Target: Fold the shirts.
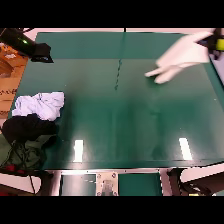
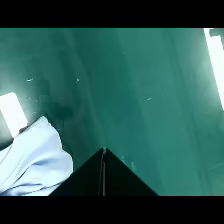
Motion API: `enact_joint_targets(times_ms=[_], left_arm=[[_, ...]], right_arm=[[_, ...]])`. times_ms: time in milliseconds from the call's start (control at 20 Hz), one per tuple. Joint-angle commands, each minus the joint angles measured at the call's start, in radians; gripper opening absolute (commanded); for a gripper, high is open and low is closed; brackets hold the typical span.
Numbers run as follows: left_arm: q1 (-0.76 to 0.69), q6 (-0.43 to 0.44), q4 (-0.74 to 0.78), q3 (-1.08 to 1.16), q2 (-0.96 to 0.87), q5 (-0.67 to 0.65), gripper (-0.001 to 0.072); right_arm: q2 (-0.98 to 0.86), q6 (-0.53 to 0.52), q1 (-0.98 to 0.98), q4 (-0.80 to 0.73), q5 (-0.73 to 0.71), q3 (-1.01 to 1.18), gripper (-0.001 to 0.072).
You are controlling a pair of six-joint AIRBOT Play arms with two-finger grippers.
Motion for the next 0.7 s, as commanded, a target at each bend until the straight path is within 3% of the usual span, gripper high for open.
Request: enact_joint_targets(times_ms=[0, 100, 450, 650], left_arm=[[0.000, 0.000, 0.000, 0.000, 0.000, -0.006, 0.0025], [0.000, 0.000, 0.000, 0.000, 0.000, -0.005, 0.0026], [0.000, 0.000, -0.013, 0.000, 0.000, -0.004, 0.0026], [0.000, 0.000, -0.016, 0.000, 0.000, -0.003, 0.0026]], right_arm=[[0.089, 0.042, -0.261, -0.195, 0.008, -0.144, 0.0013], [0.177, 0.039, -0.401, -0.267, -0.027, -0.326, 0.0013], [0.541, 0.000, -0.835, -0.277, -0.270, -1.106, 0.0013], [0.575, -0.060, -0.916, -0.278, -0.391, -1.368, 0.0015]])
